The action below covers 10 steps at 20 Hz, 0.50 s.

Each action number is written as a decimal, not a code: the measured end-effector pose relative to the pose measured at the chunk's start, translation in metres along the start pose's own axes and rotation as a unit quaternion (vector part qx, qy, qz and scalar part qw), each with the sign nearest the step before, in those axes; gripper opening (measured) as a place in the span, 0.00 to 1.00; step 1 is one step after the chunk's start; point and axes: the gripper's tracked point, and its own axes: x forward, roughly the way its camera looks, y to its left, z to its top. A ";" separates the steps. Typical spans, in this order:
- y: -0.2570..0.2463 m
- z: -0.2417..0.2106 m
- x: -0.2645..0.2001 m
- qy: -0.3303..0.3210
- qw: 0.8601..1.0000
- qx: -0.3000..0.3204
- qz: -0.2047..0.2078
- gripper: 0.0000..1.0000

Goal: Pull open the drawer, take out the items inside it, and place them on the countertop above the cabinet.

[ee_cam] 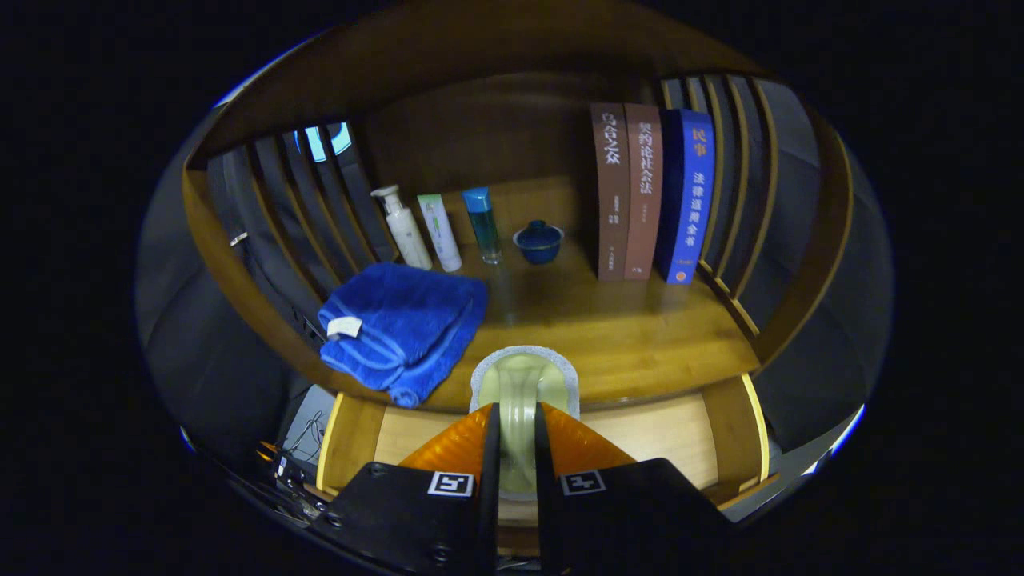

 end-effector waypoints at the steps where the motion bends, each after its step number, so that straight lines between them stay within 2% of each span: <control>1: 0.000 0.013 0.011 -0.002 1.000 -0.002 -0.002 0.25; 7: -0.009 0.057 0.079 0.032 0.999 -0.009 -0.028 0.25; 10: -0.013 0.059 0.109 0.070 0.997 -0.016 -0.038 0.25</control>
